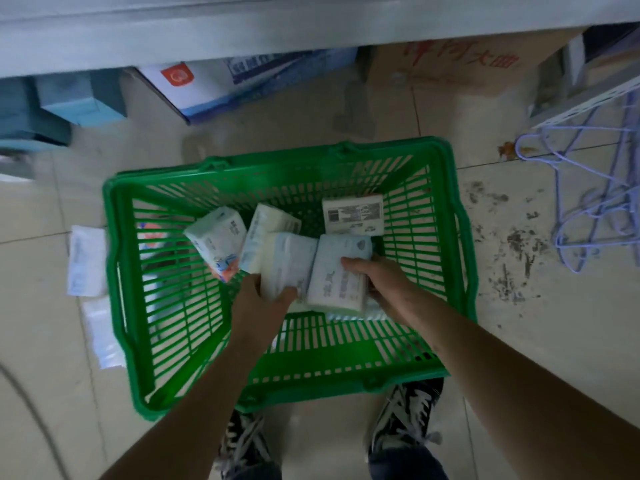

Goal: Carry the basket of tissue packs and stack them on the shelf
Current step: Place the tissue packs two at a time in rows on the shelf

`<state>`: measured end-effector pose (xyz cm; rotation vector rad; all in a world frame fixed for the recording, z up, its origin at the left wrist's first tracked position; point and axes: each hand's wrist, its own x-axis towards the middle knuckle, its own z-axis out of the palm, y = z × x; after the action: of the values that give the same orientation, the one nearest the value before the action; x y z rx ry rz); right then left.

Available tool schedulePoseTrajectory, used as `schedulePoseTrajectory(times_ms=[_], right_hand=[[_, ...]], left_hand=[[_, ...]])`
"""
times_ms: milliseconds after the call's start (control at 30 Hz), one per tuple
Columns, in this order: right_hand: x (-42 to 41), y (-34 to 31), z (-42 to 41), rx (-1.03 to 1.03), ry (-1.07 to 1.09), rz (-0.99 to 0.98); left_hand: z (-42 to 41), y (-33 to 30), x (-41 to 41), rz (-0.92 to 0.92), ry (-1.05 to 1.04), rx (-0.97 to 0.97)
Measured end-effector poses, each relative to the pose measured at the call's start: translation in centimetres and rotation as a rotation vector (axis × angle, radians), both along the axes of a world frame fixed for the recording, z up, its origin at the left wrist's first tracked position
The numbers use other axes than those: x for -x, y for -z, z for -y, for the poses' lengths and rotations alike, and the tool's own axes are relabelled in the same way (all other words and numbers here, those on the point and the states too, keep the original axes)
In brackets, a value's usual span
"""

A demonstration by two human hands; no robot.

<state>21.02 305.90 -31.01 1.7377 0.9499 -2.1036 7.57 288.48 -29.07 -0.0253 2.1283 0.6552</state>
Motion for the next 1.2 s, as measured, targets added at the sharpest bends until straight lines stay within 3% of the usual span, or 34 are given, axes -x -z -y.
schedulePoseTrajectory(times_ms=[300, 500, 800, 1200], right_hand=[[0.4, -6.2, 2.5, -0.081, 0.088, -0.079], [4.4, -14.6, 1.0, -0.162, 0.110, -0.164], [12.0, -35.3, -0.2, -0.227, -0.013, -0.415], [16.4, -66.1, 3.6, -0.424, -0.160, -0.478]], left_hand=[[3.0, -7.1, 1.1, 0.223, -0.206, -0.135], [2.4, -16.5, 3.1, 0.214, -0.224, -0.278], [2.4, -36.1, 8.2, 0.119, -0.148, -0.534], [6.3, -65.1, 12.2, 0.100, -0.179, -0.650]])
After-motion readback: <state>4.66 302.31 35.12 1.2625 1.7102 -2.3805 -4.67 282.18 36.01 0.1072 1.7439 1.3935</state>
